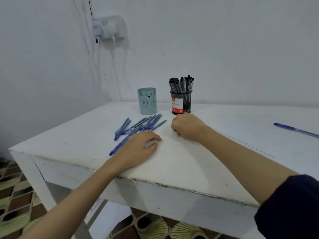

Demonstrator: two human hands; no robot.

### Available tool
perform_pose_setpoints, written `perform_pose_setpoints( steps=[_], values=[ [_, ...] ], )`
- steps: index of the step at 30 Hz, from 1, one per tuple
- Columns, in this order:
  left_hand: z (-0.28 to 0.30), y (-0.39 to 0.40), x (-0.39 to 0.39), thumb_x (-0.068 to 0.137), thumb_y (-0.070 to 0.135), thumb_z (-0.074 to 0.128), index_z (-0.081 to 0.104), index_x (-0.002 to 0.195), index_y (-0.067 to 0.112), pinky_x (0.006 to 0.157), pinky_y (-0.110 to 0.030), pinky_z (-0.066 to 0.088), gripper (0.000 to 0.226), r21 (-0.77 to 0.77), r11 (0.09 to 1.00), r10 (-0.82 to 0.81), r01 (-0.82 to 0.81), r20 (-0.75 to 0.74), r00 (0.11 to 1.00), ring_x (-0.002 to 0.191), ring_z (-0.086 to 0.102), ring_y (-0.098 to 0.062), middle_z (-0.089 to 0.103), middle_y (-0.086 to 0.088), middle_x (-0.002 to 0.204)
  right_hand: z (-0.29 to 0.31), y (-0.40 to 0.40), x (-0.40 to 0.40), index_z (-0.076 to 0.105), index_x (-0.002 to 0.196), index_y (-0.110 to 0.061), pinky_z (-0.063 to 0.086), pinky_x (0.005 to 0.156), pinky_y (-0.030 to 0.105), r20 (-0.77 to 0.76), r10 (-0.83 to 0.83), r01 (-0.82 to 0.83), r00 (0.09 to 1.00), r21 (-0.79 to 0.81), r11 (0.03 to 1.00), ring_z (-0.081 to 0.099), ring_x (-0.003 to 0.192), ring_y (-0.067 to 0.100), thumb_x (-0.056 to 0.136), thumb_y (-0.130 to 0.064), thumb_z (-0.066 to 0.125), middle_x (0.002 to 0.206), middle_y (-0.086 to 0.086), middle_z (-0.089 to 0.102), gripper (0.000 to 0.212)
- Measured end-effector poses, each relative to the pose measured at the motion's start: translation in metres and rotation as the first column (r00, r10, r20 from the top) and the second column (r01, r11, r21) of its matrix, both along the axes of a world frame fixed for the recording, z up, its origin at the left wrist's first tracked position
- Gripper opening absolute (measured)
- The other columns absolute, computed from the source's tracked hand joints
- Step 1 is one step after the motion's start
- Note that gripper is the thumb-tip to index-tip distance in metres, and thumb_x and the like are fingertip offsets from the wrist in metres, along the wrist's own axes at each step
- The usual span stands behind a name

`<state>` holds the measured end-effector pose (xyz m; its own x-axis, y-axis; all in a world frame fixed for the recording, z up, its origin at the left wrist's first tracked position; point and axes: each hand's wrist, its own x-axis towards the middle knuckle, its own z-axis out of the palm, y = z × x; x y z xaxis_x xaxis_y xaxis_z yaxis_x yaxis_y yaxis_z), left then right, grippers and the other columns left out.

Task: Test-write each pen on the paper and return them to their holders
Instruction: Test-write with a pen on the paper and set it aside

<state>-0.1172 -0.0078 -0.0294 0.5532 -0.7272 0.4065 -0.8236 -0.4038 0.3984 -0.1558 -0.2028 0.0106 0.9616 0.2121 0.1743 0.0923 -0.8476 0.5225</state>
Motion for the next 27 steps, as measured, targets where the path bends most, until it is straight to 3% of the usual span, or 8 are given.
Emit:
perform_pose_setpoints(
  steps=[4,6,9,14,17,21,25,27],
  values=[
    [-0.001,0.001,0.001,0.093,0.02,0.052,0.063,0.112,0.022,0.093,-0.019,0.039,0.022,0.015,1.0,0.0,0.0,0.01,1.0,0.104,0.053,-0.004,0.059,0.012,0.113,0.005,-0.002,-0.011,0.06,0.108,-0.006,0.045,0.08,0.036,0.074,0.193,-0.185,0.978,-0.106,0.977,0.057,0.098,0.027,0.086,0.004,0.052,0.103,0.008,0.062,0.025],
    [0.0,0.0,0.001,0.092,0.017,0.053,0.064,0.111,0.02,0.092,-0.018,0.038,0.022,0.016,1.0,-0.004,0.004,0.033,0.999,0.106,0.054,-0.006,0.06,0.01,0.113,0.009,-0.009,-0.021,0.061,0.098,-0.003,0.046,0.059,0.036,0.219,0.256,-0.273,0.942,0.053,0.96,0.062,0.074,0.031,0.076,0.01,0.061,0.084,0.013,0.063,0.025],
    [0.003,-0.009,-0.001,0.092,0.016,0.053,0.064,0.109,0.021,0.096,-0.025,0.04,0.021,0.016,0.999,-0.031,0.03,0.047,0.998,0.108,0.054,-0.006,0.059,0.011,0.115,0.033,-0.024,-0.047,0.044,0.111,-0.003,0.04,0.051,0.037,0.412,0.037,-0.244,0.911,0.461,0.853,0.052,0.057,0.033,0.096,-0.007,0.043,0.072,0.014,0.057,0.016],
    [0.013,-0.063,-0.022,0.094,0.027,0.049,0.057,0.116,0.031,0.098,-0.029,0.038,0.024,0.021,0.991,-0.134,0.134,0.022,0.991,0.113,0.047,-0.003,0.054,0.016,0.123,0.055,-0.08,-0.1,0.028,0.102,-0.012,0.054,0.061,0.049,0.358,-0.348,-0.213,0.867,0.895,0.391,0.062,0.066,0.042,0.098,-0.015,0.038,0.085,0.029,0.062,0.011],
    [0.019,-0.109,-0.041,0.096,0.038,0.044,0.046,0.128,0.035,0.099,-0.03,0.037,0.033,0.094,0.979,-0.177,0.179,-0.025,0.984,0.12,0.042,-0.005,0.044,0.018,0.133,0.046,-0.112,-0.126,0.037,0.087,-0.015,0.054,0.057,0.03,0.201,-0.494,-0.193,0.846,0.979,0.069,0.063,0.063,0.026,0.083,0.0,0.06,0.087,0.02,0.061,0.028],
    [0.023,-0.166,-0.064,0.098,0.032,0.04,0.044,0.133,0.028,0.095,-0.028,0.037,0.035,0.22,0.951,-0.218,0.218,-0.027,0.976,0.122,0.044,-0.012,0.042,0.01,0.137,0.032,-0.14,-0.157,0.04,0.067,-0.011,0.036,0.039,0.019,0.097,-0.615,-0.238,0.783,0.96,-0.151,0.045,0.032,0.009,0.079,0.006,0.061,0.052,0.006,0.048,0.029],
    [0.024,-0.202,-0.071,0.098,0.024,0.038,0.047,0.131,0.026,0.091,-0.027,0.038,0.034,0.293,0.933,-0.222,0.208,0.012,0.975,0.117,0.048,-0.014,0.045,0.006,0.132,0.024,-0.151,-0.177,0.052,0.078,-0.002,0.051,0.046,0.022,0.004,-0.496,-0.196,0.868,0.921,-0.337,0.064,0.046,0.024,0.09,-0.004,0.049,0.063,0.017,0.059,0.013],
    [0.024,-0.213,-0.071,0.099,0.023,0.036,0.049,0.13,0.025,0.094,-0.028,0.038,0.034,0.314,0.926,-0.234,0.211,0.039,0.971,0.117,0.048,-0.014,0.045,0.006,0.131,0.016,-0.156,-0.181,0.057,0.072,0.0,0.05,0.049,0.023,-0.018,-0.436,-0.133,0.9,0.94,-0.313,0.064,0.049,0.025,0.091,-0.008,0.053,0.065,0.016,0.061,0.021]
  ],
)
